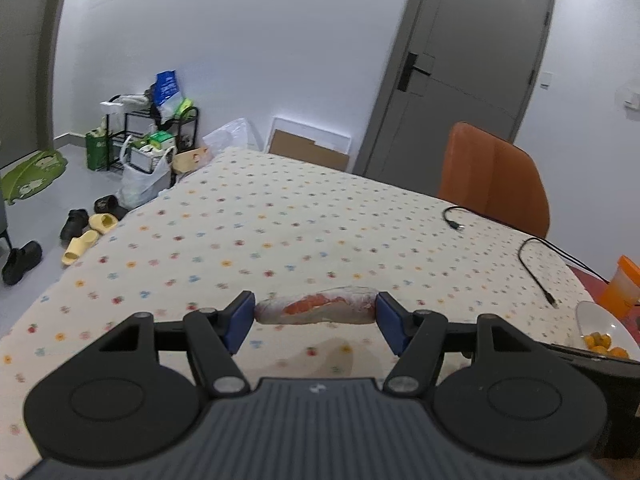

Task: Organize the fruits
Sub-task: 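Carry the held pomelo piece and apple over the white bowl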

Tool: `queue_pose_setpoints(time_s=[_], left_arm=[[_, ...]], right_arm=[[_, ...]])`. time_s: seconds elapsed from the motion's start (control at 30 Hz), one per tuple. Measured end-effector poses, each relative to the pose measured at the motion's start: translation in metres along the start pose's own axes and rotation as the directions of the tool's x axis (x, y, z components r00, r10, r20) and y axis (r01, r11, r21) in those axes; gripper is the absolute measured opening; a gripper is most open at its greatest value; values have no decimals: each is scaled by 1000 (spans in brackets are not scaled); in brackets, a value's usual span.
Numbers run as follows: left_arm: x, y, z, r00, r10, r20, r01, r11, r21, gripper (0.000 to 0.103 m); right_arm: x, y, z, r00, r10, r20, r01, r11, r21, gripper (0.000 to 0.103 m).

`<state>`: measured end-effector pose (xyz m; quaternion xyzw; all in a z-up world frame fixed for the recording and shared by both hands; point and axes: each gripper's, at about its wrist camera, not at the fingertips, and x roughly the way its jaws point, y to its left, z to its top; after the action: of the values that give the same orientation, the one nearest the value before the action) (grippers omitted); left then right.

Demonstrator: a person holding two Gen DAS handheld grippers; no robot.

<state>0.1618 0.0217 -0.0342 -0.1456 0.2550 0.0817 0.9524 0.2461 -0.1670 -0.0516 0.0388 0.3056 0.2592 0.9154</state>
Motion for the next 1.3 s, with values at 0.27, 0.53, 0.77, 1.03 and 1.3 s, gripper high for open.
queue_pose_setpoints(time_s=[0.27, 0.53, 0.77, 1.03, 1.3], left_arm=[[-4, -35, 0, 998, -63, 3, 62, 997, 40, 64], [-11, -74, -1, 992, -129, 14, 127, 987, 98, 64], [-17, -111, -10, 984, -181, 6, 178, 974, 143, 64], [-23, -147, -20, 973, -231, -8, 227, 953, 202, 64], [-26, -180, -31, 963, -267, -28, 266, 930, 253, 64]], right_arm=[[-32, -25, 2, 998, -45, 53, 43, 998, 37, 22], [-66, -55, 0, 989, -104, 104, 96, 992, 85, 22], [-92, -82, -4, 980, -150, 134, 134, 984, 120, 22], [-120, -113, -14, 966, -201, 163, 172, 969, 176, 22], [-147, -137, -28, 950, -251, 183, 208, 951, 227, 22]])
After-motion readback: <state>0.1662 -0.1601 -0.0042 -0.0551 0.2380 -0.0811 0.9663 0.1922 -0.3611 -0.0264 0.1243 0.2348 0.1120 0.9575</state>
